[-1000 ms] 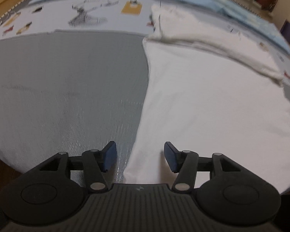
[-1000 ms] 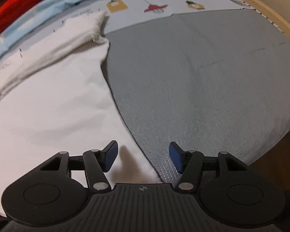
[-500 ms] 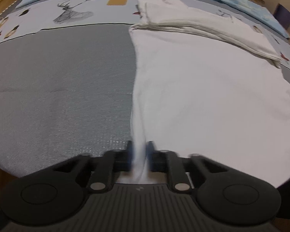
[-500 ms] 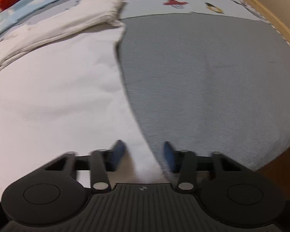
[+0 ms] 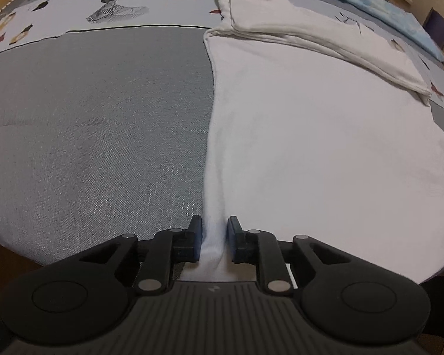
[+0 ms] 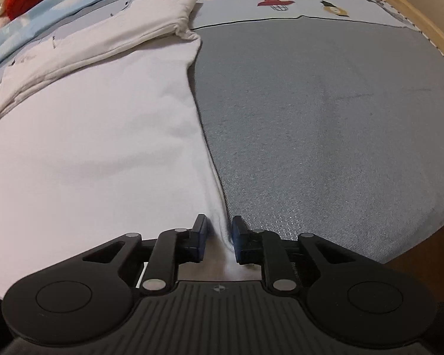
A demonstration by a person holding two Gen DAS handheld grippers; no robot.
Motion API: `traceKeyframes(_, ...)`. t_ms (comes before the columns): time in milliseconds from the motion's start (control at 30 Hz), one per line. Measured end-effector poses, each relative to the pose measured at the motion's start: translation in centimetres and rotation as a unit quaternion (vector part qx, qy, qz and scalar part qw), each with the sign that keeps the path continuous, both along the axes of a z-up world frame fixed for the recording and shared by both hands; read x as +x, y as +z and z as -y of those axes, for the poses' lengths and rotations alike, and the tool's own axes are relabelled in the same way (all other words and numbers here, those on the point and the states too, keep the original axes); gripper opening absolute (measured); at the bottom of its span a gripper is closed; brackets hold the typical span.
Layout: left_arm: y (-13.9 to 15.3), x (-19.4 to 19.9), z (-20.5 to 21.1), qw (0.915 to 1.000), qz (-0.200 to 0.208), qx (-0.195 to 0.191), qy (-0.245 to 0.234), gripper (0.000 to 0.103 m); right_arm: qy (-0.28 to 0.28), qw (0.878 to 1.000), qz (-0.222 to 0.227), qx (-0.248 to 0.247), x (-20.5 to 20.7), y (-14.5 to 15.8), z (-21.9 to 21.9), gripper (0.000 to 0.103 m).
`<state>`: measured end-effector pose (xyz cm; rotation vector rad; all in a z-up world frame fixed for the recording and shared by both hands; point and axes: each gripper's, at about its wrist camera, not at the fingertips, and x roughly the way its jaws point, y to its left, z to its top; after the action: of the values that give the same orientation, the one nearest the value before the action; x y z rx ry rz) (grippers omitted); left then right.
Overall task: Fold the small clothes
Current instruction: 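Pinch the shirt's side edge with both grippers side by side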
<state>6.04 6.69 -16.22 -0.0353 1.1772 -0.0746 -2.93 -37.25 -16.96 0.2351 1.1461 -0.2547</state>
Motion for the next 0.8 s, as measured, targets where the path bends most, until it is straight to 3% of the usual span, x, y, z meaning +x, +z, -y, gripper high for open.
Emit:
traceKeyframes(467, -0.05, 0.25, 0.01, 1.0000, -0.004, 0.007, -0.003, 0.020, 0.012, 1.000, -0.001, -0.002, 0.13, -0.22, -0.07, 0.019)
traceKeyframes(533, -0.04, 0.19, 0.15, 0.9999, -0.003, 0.009, -0.008, 0.014, 0.013, 1.000, -0.001, -0.003, 0.09, -0.28, -0.15, 0.019)
traceKeyframes(600, 0.04, 0.19, 0.32, 0.9999, -0.001, 0.006, -0.012, 0.008, 0.015, 1.000, 0.001, -0.005, 0.08, -0.24, -0.24, 0.006)
traceKeyframes(800, 0.40, -0.03, 0.47, 0.9998, 0.003, 0.010, -0.015, 0.008, 0.005, 1.000, 0.022, 0.001, -0.11, 0.44, 0.05, 0.005)
